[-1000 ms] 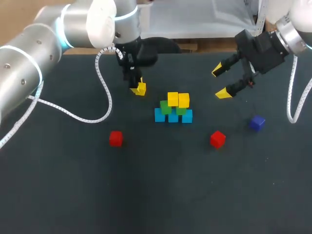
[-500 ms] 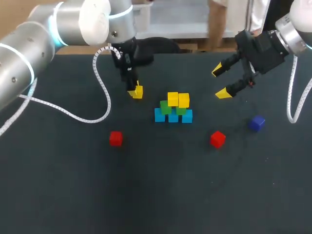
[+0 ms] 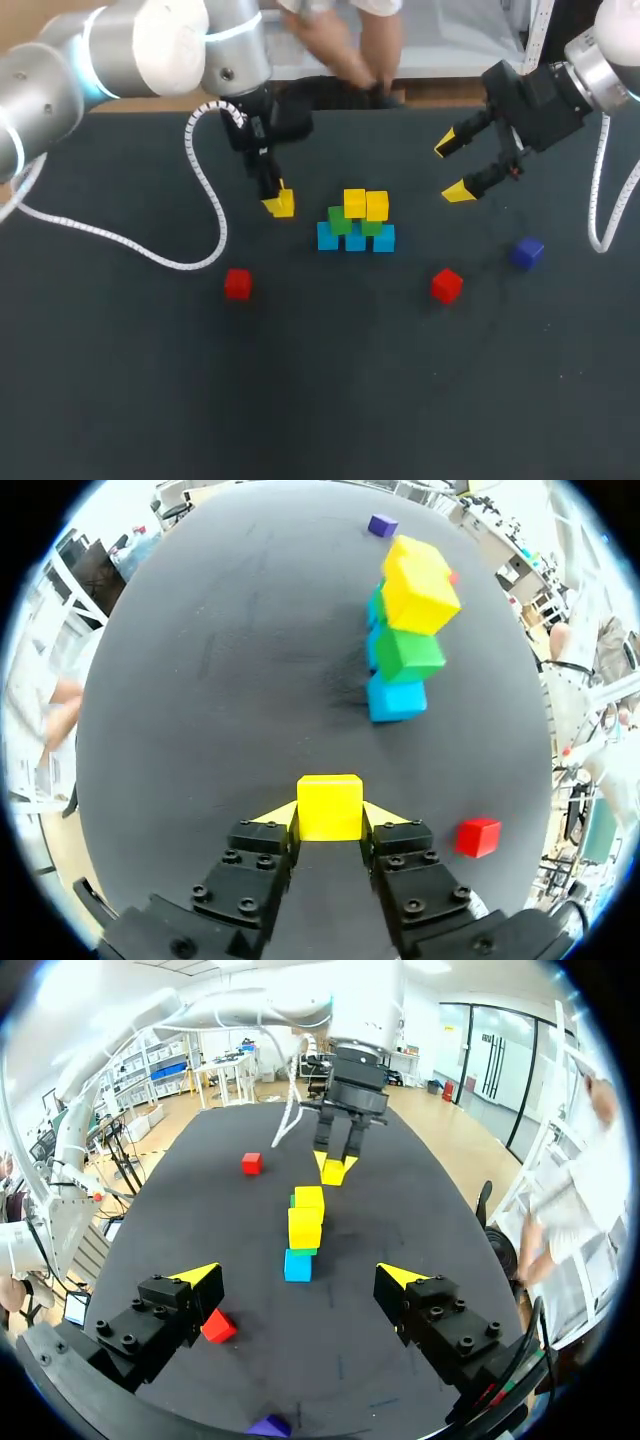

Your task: Place the blue cubes, place green cubes on the blue cubes, place the yellow cubes on the green cubes, then place the red cubes on the yellow cubes, and place purple cube on the red cubes.

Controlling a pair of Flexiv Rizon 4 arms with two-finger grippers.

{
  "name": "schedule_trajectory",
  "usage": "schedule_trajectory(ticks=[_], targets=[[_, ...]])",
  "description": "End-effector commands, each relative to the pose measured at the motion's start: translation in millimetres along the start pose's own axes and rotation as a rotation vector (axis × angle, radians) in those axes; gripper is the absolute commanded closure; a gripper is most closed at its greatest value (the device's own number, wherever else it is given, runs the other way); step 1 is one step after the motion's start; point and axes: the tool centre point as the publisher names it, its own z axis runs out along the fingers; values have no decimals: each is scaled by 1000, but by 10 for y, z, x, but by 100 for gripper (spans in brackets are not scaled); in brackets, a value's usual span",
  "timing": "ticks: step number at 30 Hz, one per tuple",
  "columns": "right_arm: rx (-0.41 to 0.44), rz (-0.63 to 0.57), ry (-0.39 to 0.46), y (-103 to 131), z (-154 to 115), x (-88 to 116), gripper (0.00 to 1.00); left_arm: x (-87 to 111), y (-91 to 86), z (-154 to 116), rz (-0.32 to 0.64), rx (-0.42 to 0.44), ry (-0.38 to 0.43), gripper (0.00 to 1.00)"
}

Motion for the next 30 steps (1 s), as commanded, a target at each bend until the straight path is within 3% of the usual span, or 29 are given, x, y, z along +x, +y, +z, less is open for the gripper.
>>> schedule_trajectory(ticks=[1,11,18,30], targets=[[0,-1,-1,-1,2,1,0,0,-334,-54,6,-144,-15,100],[0,-1,-1,-1,2,1,0,-163,-502,-184,30,-156,-31,100],[0,-1,-1,-1,2,1,0,-297,-581,-269,57,-150,5,100],[0,-1,-1,-1,2,1,0,-317,-606,-296,65,-142,-2,100]])
